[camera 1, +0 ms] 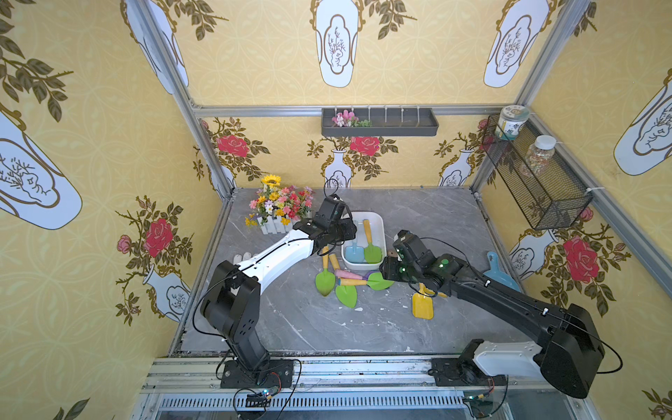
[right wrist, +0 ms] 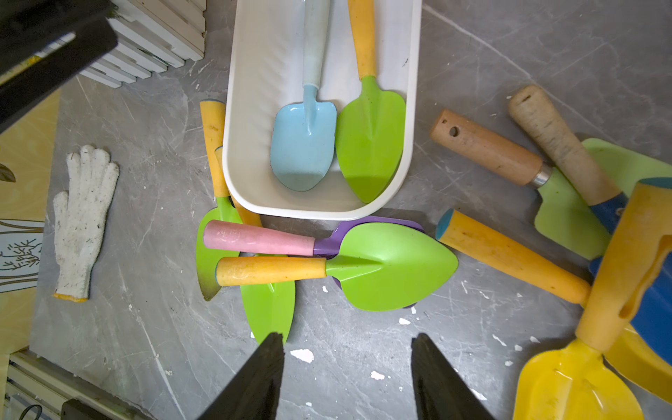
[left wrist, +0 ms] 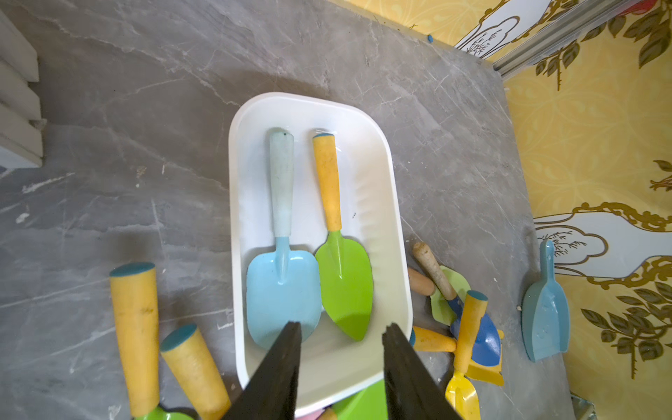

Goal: Put the shovel into the storage box
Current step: Pick up the shovel from the center of the board.

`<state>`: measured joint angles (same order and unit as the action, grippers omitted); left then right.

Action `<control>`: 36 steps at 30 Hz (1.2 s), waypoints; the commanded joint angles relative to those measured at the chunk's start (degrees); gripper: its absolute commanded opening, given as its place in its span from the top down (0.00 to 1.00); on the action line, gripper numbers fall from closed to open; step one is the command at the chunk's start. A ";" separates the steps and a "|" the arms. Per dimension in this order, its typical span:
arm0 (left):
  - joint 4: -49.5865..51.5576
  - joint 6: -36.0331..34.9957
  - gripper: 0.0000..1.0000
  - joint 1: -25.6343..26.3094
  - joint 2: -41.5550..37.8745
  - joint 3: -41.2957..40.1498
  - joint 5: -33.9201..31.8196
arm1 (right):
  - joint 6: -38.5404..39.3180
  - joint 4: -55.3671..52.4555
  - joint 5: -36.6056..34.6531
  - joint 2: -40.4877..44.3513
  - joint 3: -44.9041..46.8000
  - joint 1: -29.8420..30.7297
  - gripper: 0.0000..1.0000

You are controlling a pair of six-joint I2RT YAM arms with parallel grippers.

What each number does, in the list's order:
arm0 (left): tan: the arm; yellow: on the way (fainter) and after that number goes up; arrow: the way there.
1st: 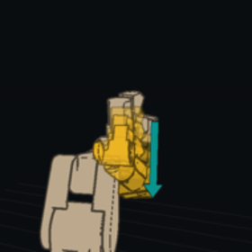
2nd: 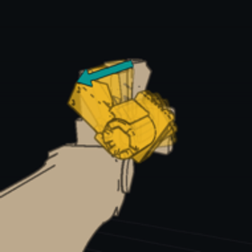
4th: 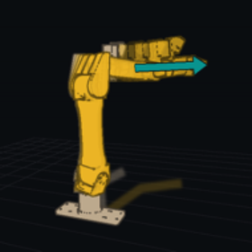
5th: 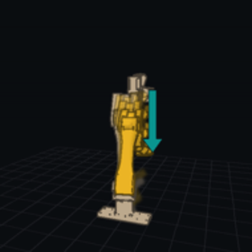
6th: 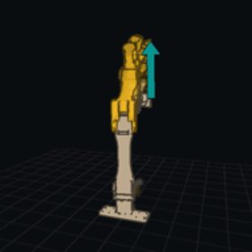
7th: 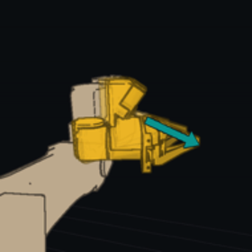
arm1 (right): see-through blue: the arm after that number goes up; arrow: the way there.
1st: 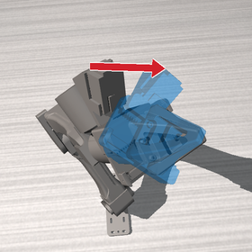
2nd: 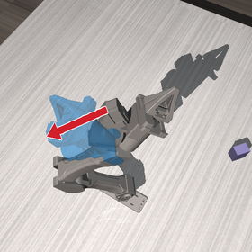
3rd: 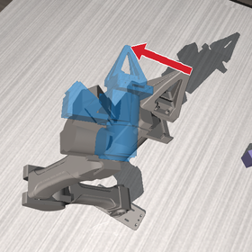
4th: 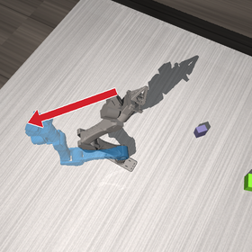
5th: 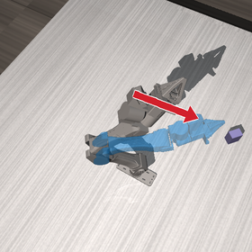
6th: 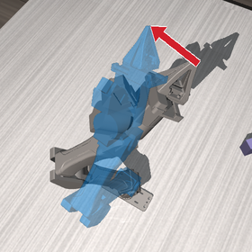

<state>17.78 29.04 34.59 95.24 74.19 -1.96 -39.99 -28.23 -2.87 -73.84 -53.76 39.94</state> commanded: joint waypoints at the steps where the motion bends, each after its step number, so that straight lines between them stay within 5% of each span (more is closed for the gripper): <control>1: -2.49 0.51 0.57 0.04 -3.24 -3.45 1.46 | 0.78 -0.09 -0.06 -0.44 -0.92 0.13 0.39; 20: -9.77 9.11 0.54 2.00 -29.23 -32.54 7.57 | -1.03 -4.77 -2.32 -1.63 -2.01 -1.60 0.36; 36: -17.96 11.59 0.54 12.80 -24.15 -36.33 7.01 | -4.09 -11.15 -2.73 1.58 5.00 -12.50 0.38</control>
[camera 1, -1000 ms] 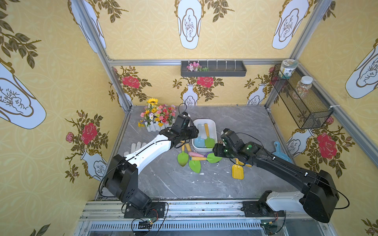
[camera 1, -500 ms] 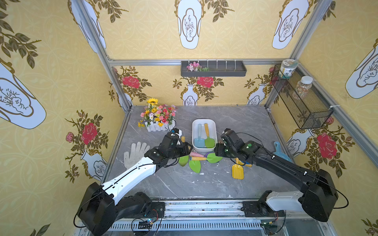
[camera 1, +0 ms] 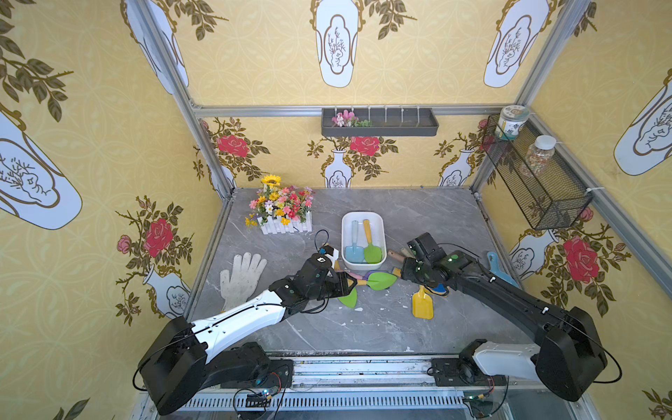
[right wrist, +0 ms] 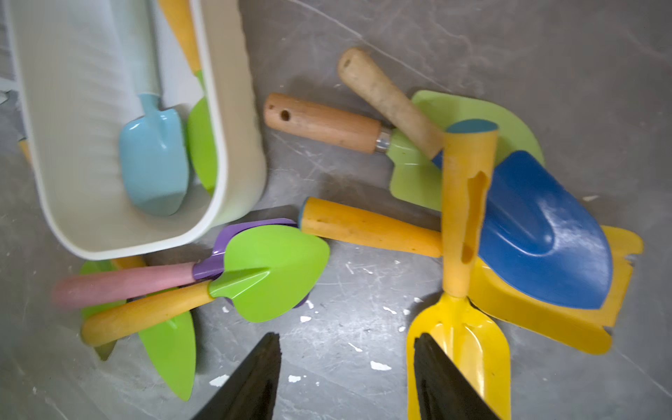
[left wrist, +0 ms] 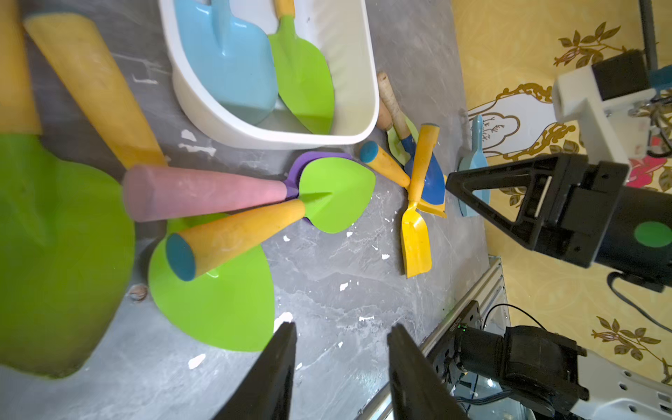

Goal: Put the shovel into the storage box
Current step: Pick up the shovel from the center of the board.

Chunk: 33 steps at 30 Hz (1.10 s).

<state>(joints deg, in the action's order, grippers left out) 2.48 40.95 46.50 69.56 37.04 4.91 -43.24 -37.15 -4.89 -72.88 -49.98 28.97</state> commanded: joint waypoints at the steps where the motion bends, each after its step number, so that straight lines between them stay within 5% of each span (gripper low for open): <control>1: -2.74 -0.52 0.54 1.41 2.43 1.27 0.03 | -0.85 -2.33 -0.59 0.74 1.83 -2.22 0.39; 33: -5.37 -0.43 0.54 4.39 6.47 2.56 0.06 | 3.90 6.43 2.60 -8.40 5.59 -9.37 0.51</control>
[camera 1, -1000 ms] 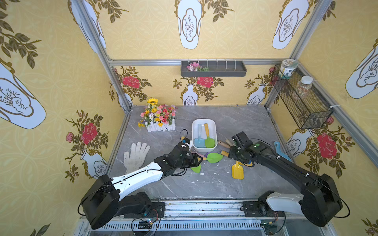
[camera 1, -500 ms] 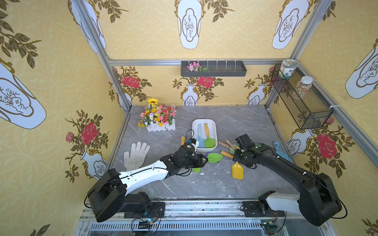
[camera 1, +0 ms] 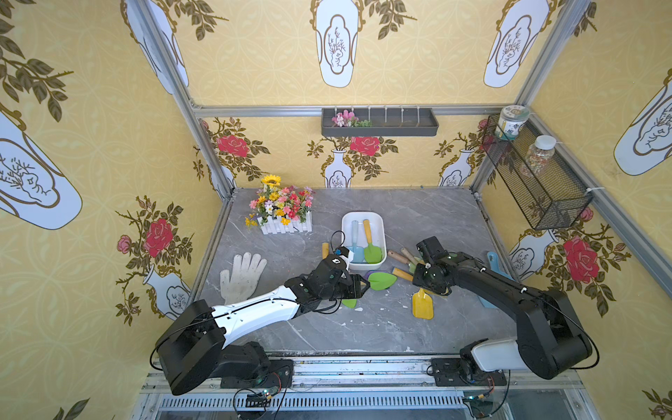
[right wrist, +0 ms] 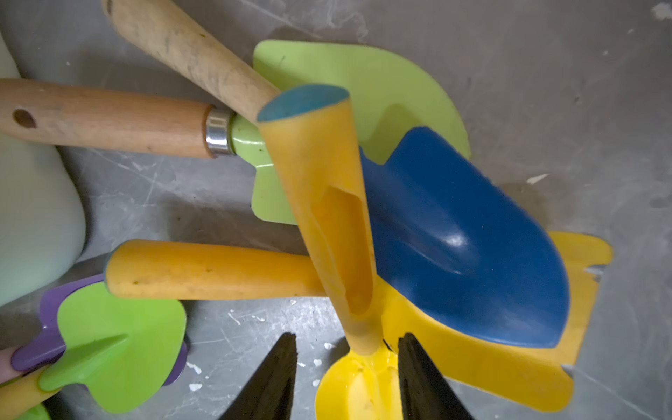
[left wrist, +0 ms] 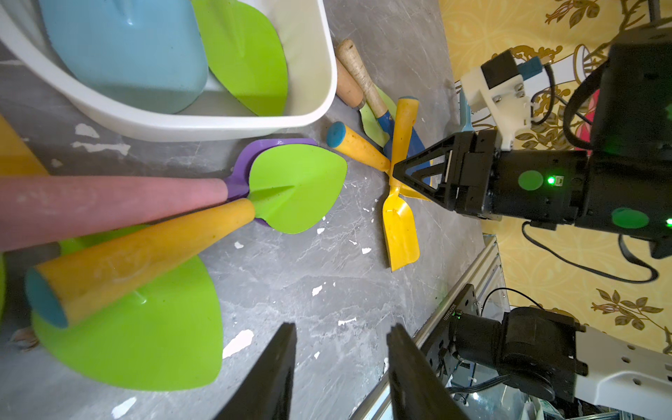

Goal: Put the shovel into the storage box
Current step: Pick up the shovel from the center of the board.

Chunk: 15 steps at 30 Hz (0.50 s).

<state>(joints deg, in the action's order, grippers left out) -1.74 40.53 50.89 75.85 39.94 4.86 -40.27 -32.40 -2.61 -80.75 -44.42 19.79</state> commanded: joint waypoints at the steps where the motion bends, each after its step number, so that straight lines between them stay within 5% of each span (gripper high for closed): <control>1: -1.16 0.03 0.54 -0.01 0.21 -0.39 0.06 | 1.13 2.06 0.41 -0.79 0.15 -0.24 0.51; 15: -1.41 0.07 0.54 -0.01 0.70 -0.12 0.32 | 1.98 5.46 1.42 -4.03 1.80 -0.98 0.58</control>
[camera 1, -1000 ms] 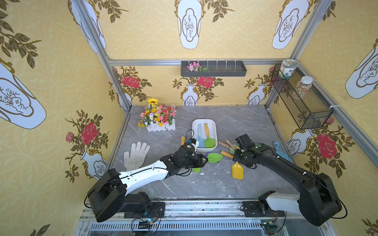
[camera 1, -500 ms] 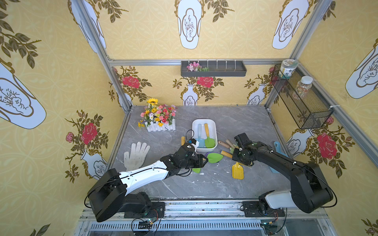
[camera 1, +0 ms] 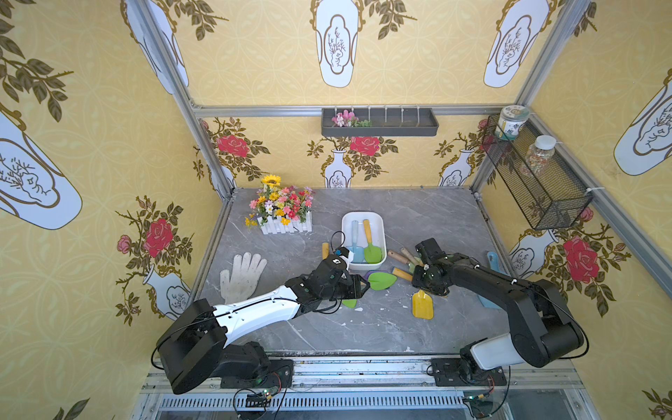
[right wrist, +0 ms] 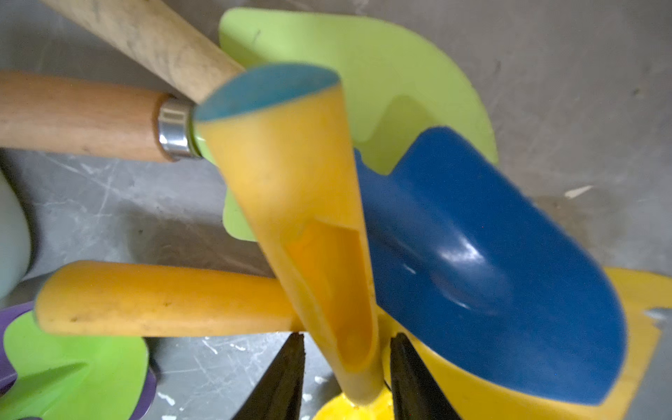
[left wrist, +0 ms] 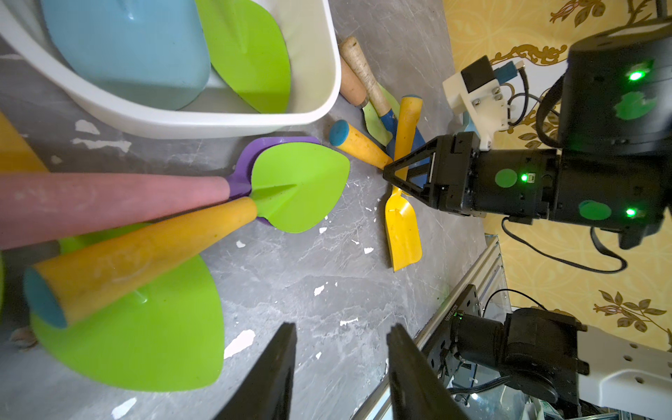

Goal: Put the shovel into the storage box
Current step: Pick up the shovel from the center of the board.

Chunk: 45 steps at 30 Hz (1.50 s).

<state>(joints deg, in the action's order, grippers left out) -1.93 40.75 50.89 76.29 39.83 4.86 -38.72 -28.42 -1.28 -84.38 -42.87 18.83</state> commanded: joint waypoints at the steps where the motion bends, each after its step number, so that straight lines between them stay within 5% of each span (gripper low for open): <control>1: -1.22 -0.08 0.54 -0.01 0.23 -0.02 0.33 | 0.57 1.58 0.13 -0.59 0.22 -0.01 0.58; 27: -2.00 2.65 0.54 -0.09 -2.41 -0.63 -3.17 | 2.33 -3.81 -0.85 3.80 -3.13 2.55 0.77; 45: 2.82 6.14 0.53 -7.13 -11.91 -4.73 -6.10 | 5.34 -12.57 -3.47 0.30 -24.00 12.19 0.77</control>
<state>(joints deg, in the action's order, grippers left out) -0.05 46.33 44.77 65.67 35.90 -1.34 -35.51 -39.57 -3.84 -82.56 -64.03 30.65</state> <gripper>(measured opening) 0.474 0.242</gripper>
